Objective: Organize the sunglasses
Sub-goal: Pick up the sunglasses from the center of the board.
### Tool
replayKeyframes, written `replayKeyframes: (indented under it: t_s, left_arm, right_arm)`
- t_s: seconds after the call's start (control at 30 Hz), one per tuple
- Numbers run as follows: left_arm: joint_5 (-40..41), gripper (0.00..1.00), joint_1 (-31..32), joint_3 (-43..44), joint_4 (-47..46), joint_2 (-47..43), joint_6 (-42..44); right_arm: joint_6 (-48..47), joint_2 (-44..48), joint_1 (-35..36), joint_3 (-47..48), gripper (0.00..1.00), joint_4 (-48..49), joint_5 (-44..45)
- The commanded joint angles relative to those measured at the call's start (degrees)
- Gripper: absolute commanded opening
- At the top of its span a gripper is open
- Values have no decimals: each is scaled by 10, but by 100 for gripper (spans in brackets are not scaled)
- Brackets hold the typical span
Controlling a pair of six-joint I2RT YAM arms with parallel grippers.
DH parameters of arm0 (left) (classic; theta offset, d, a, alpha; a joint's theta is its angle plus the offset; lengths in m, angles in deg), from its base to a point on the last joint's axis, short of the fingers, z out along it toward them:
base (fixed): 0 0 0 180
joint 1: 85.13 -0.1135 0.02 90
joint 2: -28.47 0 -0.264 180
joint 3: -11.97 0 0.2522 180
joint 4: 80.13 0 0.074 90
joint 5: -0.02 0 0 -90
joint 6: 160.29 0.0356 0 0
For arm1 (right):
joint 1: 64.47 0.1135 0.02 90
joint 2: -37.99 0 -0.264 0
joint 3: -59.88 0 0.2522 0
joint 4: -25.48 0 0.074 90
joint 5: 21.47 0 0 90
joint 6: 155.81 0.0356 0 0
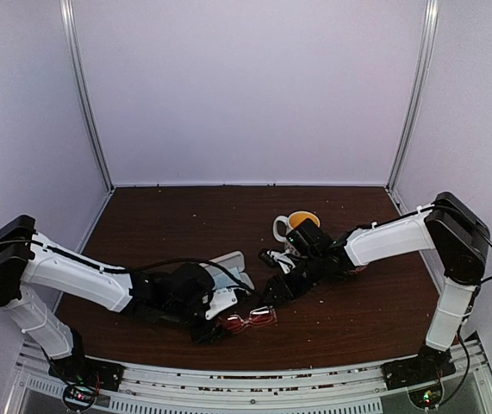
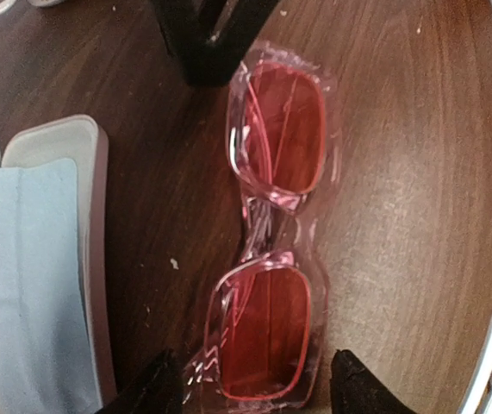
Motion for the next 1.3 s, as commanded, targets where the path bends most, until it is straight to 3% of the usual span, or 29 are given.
replayKeyframes:
  t_s: [0.0, 0.5, 0.83, 1.03, 1.27]
  left_arm:
    - [-3, 61, -8, 26, 24, 35, 22]
    - [15, 61, -9, 31, 24, 30, 32]
    - [-23, 49, -18, 44, 25, 52, 37]
    - [-84, 62, -36, 51, 35, 50, 27]
    - [-130, 67, -52, 75, 65, 67, 34]
  right_arm:
    - [7, -7, -3, -6, 58, 9, -11]
    - [8, -3, -1, -26, 55, 27, -10]
    - [10, 8, -1, -44, 54, 35, -3]
    - [11, 14, -2, -52, 54, 40, 0]
    - [14, 18, -2, -61, 54, 50, -1]
